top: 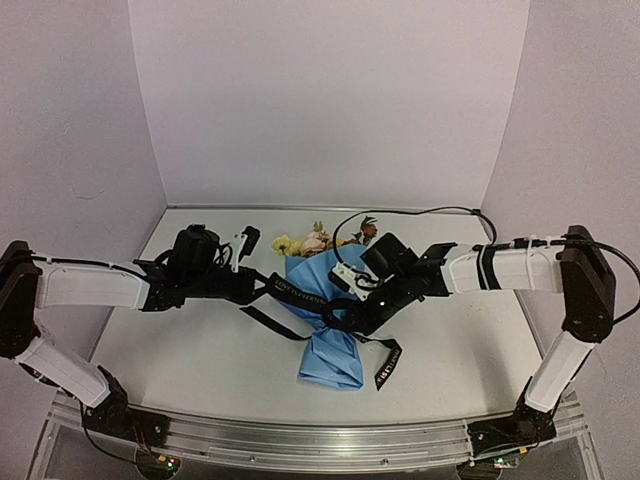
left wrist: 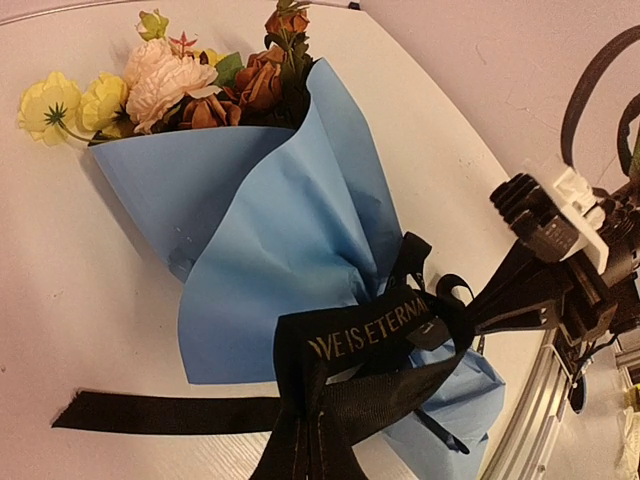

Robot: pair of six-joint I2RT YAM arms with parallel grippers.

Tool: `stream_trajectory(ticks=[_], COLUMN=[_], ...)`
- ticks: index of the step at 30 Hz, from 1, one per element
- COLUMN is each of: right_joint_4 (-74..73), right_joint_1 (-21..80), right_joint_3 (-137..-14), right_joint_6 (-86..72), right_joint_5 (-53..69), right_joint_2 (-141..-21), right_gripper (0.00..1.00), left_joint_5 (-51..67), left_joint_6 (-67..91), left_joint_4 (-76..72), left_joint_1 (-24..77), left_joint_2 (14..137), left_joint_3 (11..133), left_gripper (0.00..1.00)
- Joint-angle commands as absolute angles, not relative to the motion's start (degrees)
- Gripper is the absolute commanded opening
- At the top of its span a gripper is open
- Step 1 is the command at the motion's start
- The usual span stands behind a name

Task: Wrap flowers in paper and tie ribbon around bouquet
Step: Cross the half-tied ribbon over the folded bouquet.

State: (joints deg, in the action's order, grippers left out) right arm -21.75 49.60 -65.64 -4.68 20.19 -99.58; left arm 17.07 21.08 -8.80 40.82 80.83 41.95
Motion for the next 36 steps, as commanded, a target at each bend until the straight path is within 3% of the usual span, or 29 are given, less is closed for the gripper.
stream_trajectory(ticks=[1, 13, 18, 27, 36], right_joint_4=[-27.2, -30.0, -20.0, -17.2, -16.4], right_joint_1=[49.9, 49.9, 50.3, 51.7, 51.6], right_joint_3=[-66.2, -73.7, -70.2, -67.1, -64.9], right_joint_6=[-5.4, -14.0, -22.3, -25.9, -24.2], right_joint_5=[14.6, 10.4, 5.7, 0.1, -0.7], right_joint_2=[-96.0, -103.9, -105.9, -104.0, -101.2], right_gripper=[0.00, 0.00, 0.00, 0.00, 0.00], left_joint_5=[20.0, 25.8, 26.0, 22.7, 32.1], left_joint_6=[21.5, 19.8, 18.5, 17.8, 17.7], left_joint_4=[-9.2, -5.6, -2.4, 2.5, 2.9], left_joint_1=[40.5, 41.2, 42.2, 48.0, 52.4], left_joint_2=[77.9, 72.9, 69.8, 70.8, 73.1], left_joint_3=[40.2, 38.8, 36.9, 39.0, 41.7], left_gripper=[0.00, 0.00, 0.00, 0.00, 0.01])
